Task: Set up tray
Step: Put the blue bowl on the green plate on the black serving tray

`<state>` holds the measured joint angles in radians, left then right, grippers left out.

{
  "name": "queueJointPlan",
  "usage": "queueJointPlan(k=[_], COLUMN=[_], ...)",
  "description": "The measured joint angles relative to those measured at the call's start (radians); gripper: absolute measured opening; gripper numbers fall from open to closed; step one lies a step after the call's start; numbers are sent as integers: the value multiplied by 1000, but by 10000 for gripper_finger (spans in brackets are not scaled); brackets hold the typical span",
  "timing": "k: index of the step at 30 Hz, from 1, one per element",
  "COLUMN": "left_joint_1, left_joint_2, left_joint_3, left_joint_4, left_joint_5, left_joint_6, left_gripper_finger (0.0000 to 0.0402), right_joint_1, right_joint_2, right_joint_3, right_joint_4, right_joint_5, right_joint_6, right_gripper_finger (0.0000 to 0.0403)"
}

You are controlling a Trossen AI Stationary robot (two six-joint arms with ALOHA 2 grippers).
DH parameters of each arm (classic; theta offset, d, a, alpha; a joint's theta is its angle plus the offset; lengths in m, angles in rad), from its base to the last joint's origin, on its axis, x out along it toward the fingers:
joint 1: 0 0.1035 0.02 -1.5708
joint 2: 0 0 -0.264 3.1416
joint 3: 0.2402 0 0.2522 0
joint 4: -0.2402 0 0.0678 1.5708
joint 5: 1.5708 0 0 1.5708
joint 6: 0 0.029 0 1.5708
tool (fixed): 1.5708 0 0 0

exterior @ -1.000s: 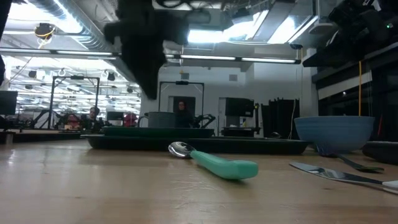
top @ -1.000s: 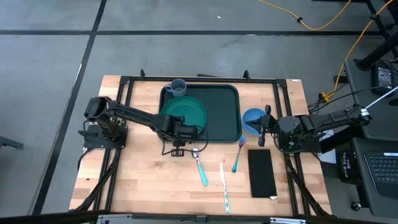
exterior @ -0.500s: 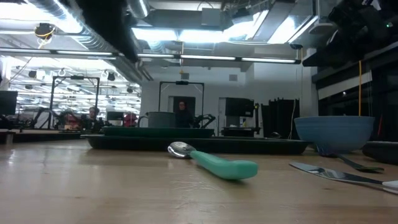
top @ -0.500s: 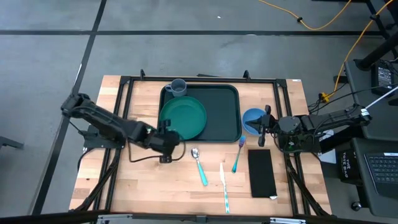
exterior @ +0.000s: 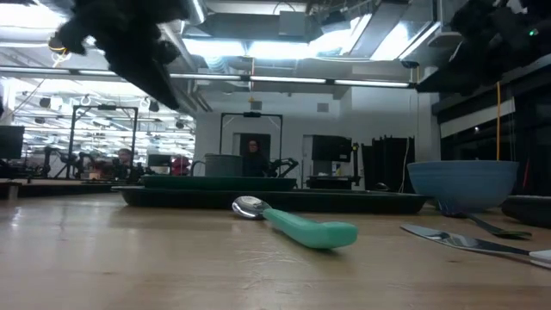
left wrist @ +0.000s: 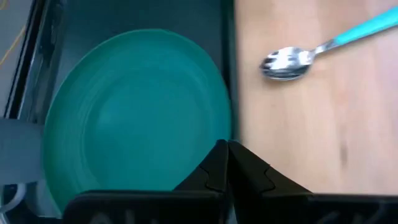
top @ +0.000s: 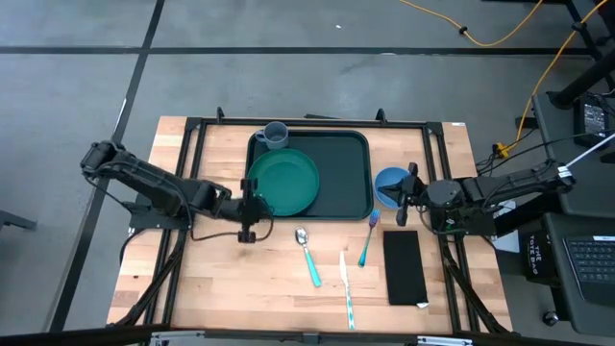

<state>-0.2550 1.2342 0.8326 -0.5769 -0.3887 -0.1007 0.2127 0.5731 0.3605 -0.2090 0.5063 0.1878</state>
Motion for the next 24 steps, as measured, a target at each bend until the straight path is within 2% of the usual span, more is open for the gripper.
queueJointPlan(k=[4,7,10,14,19,24], left_joint_1=[105,147,158,130,83,66], left_joint_2=[-51,-98,-147,-193,-211,-210], left_joint_3=[-58,-122,-181,-223,-237,-237], left_joint_4=[82,177,254,300,306,316], left_joint_5=[87,93,93,87,25,-31], left_joint_6=[20,5,-42,-104,-157,-141], left_gripper_finger=[2,2,1,3,3,3], right_joint_1=[0,0,0,0,0,0], right_joint_2=[53,63,63,95,183,254], right_joint_3=[0,12,81,236,400,491], right_joint_4=[-4,-20,-97,-413,-766,-945], right_joint_5=[77,74,44,25,6,-45], right_joint_6=[-41,-84,-37,150,447,664], right_gripper_finger=[10,10,10,10,10,10])
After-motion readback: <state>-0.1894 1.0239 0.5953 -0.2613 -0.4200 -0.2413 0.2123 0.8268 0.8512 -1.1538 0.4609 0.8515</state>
